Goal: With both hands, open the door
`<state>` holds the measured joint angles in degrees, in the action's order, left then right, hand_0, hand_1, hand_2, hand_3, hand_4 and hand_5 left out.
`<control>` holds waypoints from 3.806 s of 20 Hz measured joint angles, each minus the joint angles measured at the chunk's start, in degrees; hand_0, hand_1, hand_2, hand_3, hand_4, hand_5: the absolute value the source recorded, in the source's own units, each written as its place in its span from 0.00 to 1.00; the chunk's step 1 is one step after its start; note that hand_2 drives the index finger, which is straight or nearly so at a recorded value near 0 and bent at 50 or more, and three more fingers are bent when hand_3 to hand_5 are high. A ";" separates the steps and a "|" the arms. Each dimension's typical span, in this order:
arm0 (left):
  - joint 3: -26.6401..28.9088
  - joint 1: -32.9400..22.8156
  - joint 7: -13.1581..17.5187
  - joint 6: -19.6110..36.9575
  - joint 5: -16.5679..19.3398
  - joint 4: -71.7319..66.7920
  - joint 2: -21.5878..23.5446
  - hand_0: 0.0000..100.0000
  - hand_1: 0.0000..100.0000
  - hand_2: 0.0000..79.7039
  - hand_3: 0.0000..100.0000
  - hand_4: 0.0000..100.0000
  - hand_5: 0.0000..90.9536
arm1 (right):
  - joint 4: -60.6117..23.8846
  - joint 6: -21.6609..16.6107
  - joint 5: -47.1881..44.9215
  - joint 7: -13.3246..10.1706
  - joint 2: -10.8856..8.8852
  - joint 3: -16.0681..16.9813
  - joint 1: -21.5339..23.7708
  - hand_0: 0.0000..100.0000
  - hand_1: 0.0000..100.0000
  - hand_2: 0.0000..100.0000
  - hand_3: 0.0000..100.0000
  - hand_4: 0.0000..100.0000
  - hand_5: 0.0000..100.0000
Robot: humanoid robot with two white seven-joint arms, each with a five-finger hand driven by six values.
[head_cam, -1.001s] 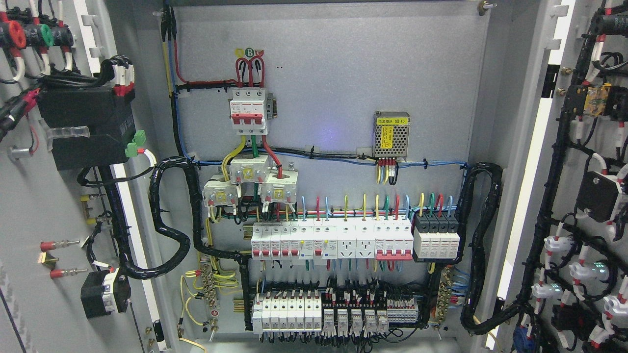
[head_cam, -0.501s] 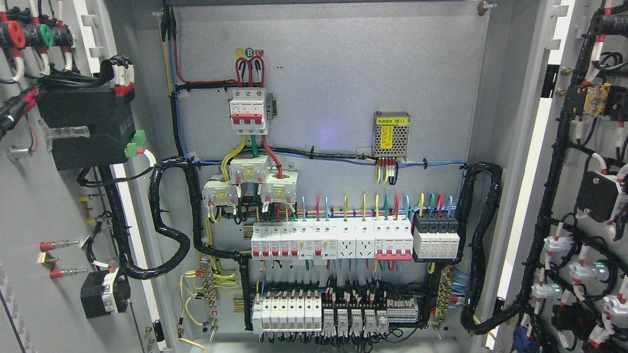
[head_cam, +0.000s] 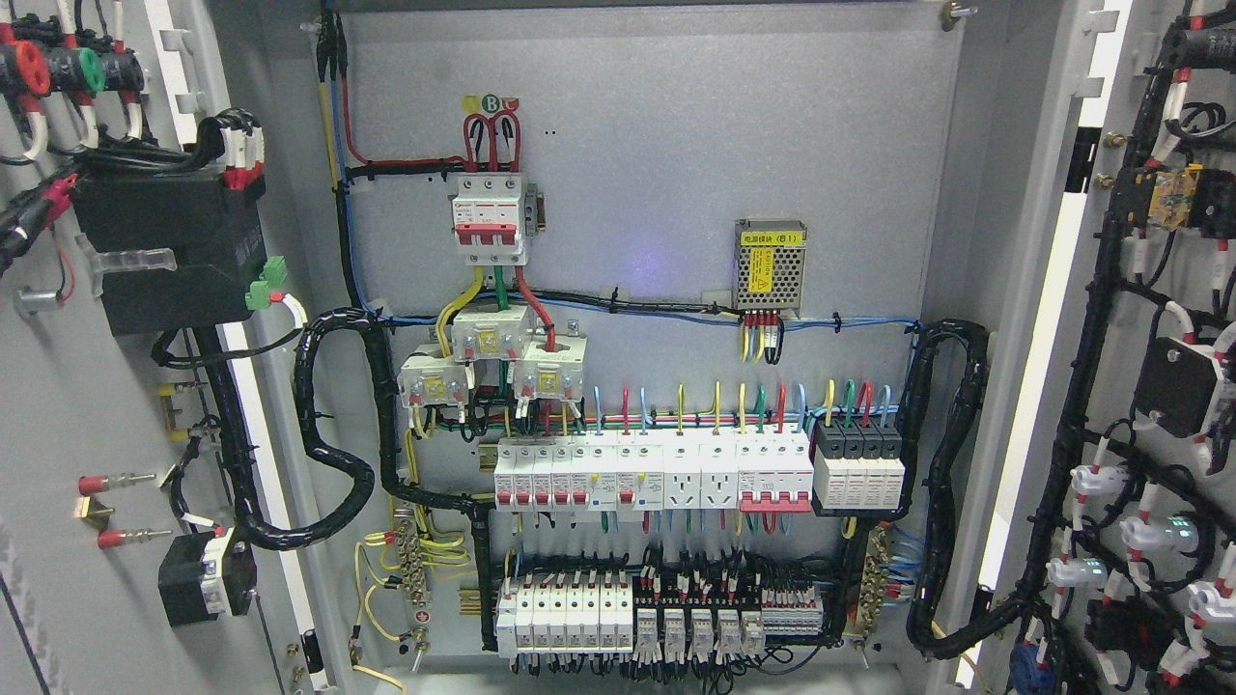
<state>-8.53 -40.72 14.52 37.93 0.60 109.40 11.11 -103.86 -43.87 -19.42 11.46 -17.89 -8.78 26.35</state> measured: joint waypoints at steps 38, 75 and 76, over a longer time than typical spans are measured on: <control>8.22 17.54 -0.03 4.04 -15.41 6.69 0.95 0.00 0.00 0.00 0.00 0.04 0.00 | -10.35 -1.18 -6.13 -0.92 -7.03 6.12 -1.90 0.00 0.00 0.00 0.00 0.00 0.00; 18.23 17.36 -0.16 6.27 -30.83 6.40 6.15 0.00 0.00 0.00 0.00 0.04 0.00 | -5.48 -1.15 -18.22 2.76 -14.94 9.28 -2.16 0.00 0.00 0.00 0.00 0.00 0.00; 18.59 17.30 -0.16 6.27 -31.25 6.34 6.29 0.00 0.00 0.00 0.00 0.04 0.00 | -5.23 -1.14 -18.51 2.76 -15.03 9.59 -2.19 0.00 0.00 0.00 0.00 0.00 0.00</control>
<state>10.07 -23.42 14.35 44.20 -30.65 115.74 17.40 -109.09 -45.02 -37.92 14.22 -32.92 0.80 24.15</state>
